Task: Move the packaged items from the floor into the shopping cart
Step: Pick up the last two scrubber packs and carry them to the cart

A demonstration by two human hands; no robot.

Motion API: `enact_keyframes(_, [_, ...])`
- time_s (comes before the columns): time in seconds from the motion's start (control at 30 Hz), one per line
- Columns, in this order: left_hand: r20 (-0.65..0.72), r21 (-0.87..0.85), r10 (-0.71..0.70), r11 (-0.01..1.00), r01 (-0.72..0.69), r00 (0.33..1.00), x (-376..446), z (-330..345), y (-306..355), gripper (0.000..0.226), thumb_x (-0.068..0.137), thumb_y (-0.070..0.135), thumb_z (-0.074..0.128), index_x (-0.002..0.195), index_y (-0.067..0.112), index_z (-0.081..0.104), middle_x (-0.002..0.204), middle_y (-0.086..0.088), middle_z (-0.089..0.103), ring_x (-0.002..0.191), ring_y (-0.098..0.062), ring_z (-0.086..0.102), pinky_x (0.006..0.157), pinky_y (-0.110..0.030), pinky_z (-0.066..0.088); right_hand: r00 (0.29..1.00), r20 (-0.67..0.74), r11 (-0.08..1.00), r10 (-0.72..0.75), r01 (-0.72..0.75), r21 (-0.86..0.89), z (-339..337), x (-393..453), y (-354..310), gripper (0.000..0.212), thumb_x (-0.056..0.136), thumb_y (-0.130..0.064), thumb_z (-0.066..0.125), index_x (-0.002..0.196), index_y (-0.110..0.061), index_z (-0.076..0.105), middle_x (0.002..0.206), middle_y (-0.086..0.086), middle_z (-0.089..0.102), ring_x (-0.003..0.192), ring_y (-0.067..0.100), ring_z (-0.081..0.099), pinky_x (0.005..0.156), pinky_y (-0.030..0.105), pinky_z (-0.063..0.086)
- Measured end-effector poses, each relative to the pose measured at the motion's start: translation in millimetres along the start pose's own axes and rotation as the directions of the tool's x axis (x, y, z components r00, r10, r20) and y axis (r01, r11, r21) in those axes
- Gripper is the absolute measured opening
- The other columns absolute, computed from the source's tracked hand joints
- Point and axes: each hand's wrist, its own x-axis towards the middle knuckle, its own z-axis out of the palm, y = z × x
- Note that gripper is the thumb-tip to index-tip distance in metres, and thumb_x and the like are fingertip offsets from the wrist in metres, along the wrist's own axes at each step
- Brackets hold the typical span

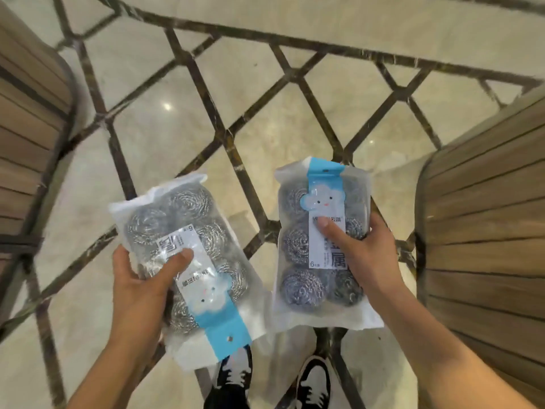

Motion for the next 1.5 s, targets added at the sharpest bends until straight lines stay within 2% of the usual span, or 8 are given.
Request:
enact_keyframes(0.1, [-0.01,-0.023,0.085,0.996,-0.085,0.996,-45.5,-26.8,98.6,0.045,0.083,0.006,0.079,0.118,0.027,0.058,0.105,-0.008,0.078,0.09,-0.035,0.075,0.082,-0.053,0.06,0.991,0.053,0.992,-0.12,0.122,-0.033,-19.4,-44.8,-111.1,0.043,0.073,-0.041,0.091,0.108,-0.028,0.07,0.093,-0.011,0.079,0.081,0.002,0.075,0.068,0.025,0.059])
enact_keyframes(0.33, [-0.059,-0.238,0.217,0.945,-0.225,0.974,-199.8,-94.8,305.6,0.048,0.081,0.004,0.077,0.123,0.021,0.063,0.108,-0.008,0.079,0.093,-0.032,0.077,0.084,-0.048,0.06,0.918,0.201,0.94,-0.341,0.328,0.094,-62.0,-176.2,-343.5,0.058,0.073,-0.043,0.092,0.123,-0.025,0.067,0.109,-0.005,0.08,0.1,0.017,0.077,0.096,0.047,0.06])
enact_keyframes(0.5, [-0.167,-0.291,0.232,0.917,-0.273,0.958,-304.5,-162.9,377.9,0.068,0.062,0.018,0.092,0.124,0.008,0.065,0.108,-0.015,0.079,0.094,-0.035,0.077,0.077,-0.044,0.061,0.816,0.32,0.874,-0.481,0.475,0.104,-66.9,-262.6,-453.9,0.077,0.058,-0.06,0.092,0.121,-0.025,0.064,0.111,-0.003,0.078,0.1,0.021,0.076,0.095,0.049,0.06])
enact_keyframes(0.63, [-0.323,-0.285,0.239,0.898,-0.335,0.916,-375.7,-224.2,396.7,0.045,0.074,0.009,0.086,0.117,0.005,0.071,0.101,-0.014,0.08,0.089,-0.031,0.078,0.072,-0.037,0.061,0.693,0.458,0.804,-0.557,0.587,0.09,-47.1,-332.2,-497.5,0.092,0.043,-0.073,0.087,0.118,-0.024,0.065,0.108,-0.003,0.078,0.096,0.024,0.076,0.092,0.05,0.061])
enact_keyframes(0.77, [-0.486,-0.283,0.197,0.886,-0.367,0.851,-436.5,-287.0,389.2,0.037,0.077,0.01,0.087,0.111,0.005,0.073,0.09,-0.009,0.081,0.071,-0.02,0.078,0.054,-0.027,0.057,0.577,0.571,0.748,-0.585,0.656,0.104,-11.9,-402.3,-506.3,0.101,0.042,-0.074,0.087,0.125,-0.021,0.063,0.112,0.0,0.077,0.099,0.025,0.075,0.094,0.05,0.06])
enact_keyframes(1.03, [-0.7,-0.336,0.093,0.832,-0.441,0.708,-574.5,-436.7,315.0,0.043,0.074,0.014,0.088,0.114,0.009,0.073,0.098,-0.013,0.081,0.085,-0.031,0.079,0.082,-0.047,0.063,0.263,0.785,0.622,-0.561,0.76,0.19,85.3,-598.3,-458.9,0.062,0.061,-0.058,0.094,0.106,-0.026,0.067,0.103,-0.003,0.078,0.094,0.022,0.076,0.09,0.05,0.062])
enact_keyframes(1.23, [-0.812,-0.368,-0.004,0.781,-0.505,0.584,-683.2,-537.4,229.0,0.042,0.075,0.011,0.087,0.113,0.007,0.071,0.091,-0.013,0.081,0.072,-0.027,0.078,0.067,-0.04,0.063,0.074,0.861,0.589,-0.503,0.759,0.279,140.1,-761.1,-386.2,0.107,0.035,-0.084,0.086,0.121,-0.022,0.069,0.109,-0.003,0.078,0.099,0.021,0.075,0.09,0.048,0.062])
enact_keyframes(1.5, [-0.896,-0.376,-0.144,0.749,-0.546,0.42,-817.3,-639.3,113.8,0.034,0.074,0.009,0.087,0.105,0.006,0.074,0.093,-0.015,0.081,0.073,-0.027,0.078,0.073,-0.039,0.061,-0.112,0.922,0.602,-0.37,0.727,0.33,190.1,-948.1,-279.9,0.095,0.043,-0.073,0.088,0.118,-0.02,0.069,0.108,-0.002,0.078,0.096,0.022,0.076,0.09,0.049,0.062])
